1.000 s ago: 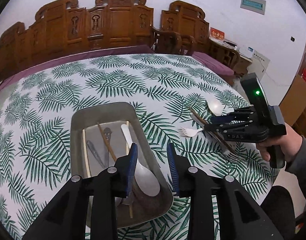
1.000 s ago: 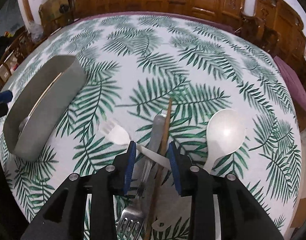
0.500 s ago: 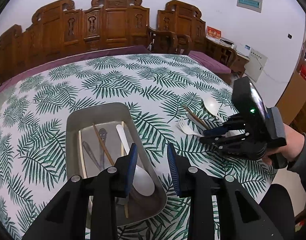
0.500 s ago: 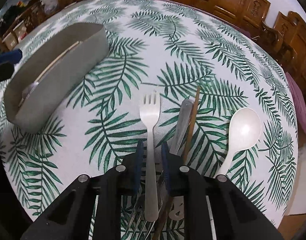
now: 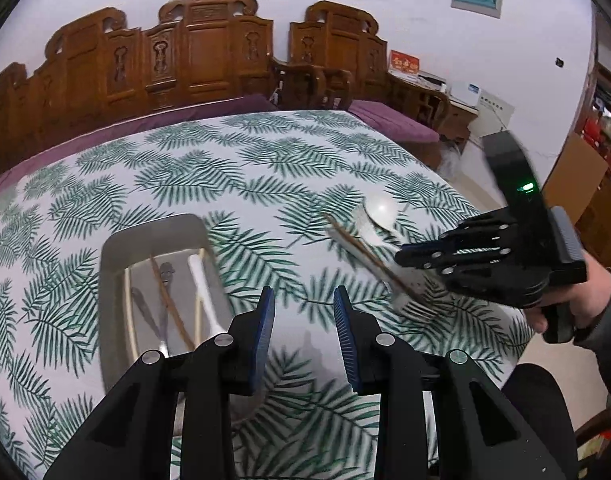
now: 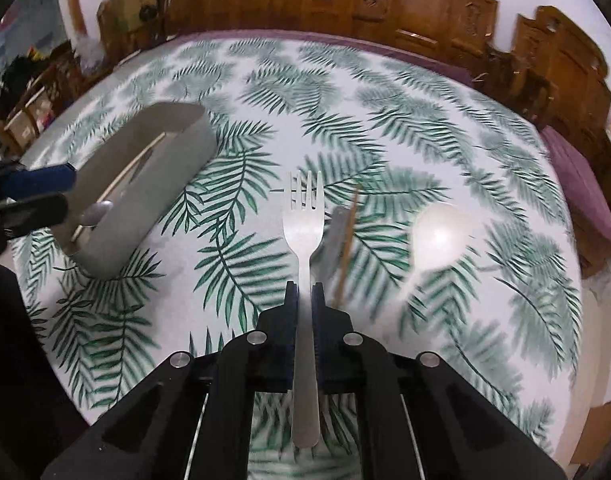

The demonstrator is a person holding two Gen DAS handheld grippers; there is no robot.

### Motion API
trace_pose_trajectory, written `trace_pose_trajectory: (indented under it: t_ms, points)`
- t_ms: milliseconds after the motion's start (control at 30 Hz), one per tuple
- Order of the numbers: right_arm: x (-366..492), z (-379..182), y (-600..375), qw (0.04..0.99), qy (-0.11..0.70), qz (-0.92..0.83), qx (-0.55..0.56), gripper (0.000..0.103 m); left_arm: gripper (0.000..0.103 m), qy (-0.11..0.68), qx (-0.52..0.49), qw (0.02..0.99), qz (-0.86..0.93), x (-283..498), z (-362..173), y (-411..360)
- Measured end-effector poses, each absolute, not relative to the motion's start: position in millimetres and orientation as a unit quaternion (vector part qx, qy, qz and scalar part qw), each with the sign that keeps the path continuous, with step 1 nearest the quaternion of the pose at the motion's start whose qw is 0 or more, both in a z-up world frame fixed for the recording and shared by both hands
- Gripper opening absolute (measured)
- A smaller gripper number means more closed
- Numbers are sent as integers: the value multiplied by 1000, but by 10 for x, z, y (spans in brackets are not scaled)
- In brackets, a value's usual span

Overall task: Organize utensils
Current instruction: 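Grasp another metal fork with the left gripper while the right gripper holds its fork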

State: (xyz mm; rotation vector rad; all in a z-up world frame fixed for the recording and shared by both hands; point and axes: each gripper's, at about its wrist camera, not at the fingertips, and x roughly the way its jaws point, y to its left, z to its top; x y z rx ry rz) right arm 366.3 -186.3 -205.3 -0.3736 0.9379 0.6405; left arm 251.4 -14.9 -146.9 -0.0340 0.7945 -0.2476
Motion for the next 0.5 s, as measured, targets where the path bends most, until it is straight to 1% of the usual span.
trace_pose_trajectory:
  t_ms: [200,500]
  points:
    - [3373,-1904,-2276,840,429,292,-156,8,28,396,4,909,-127,2468,-1478,-424]
    - [3228,-1928,-2682,852,426,275,-133,9,28,433,3,892,-127,2627,-1709,-744]
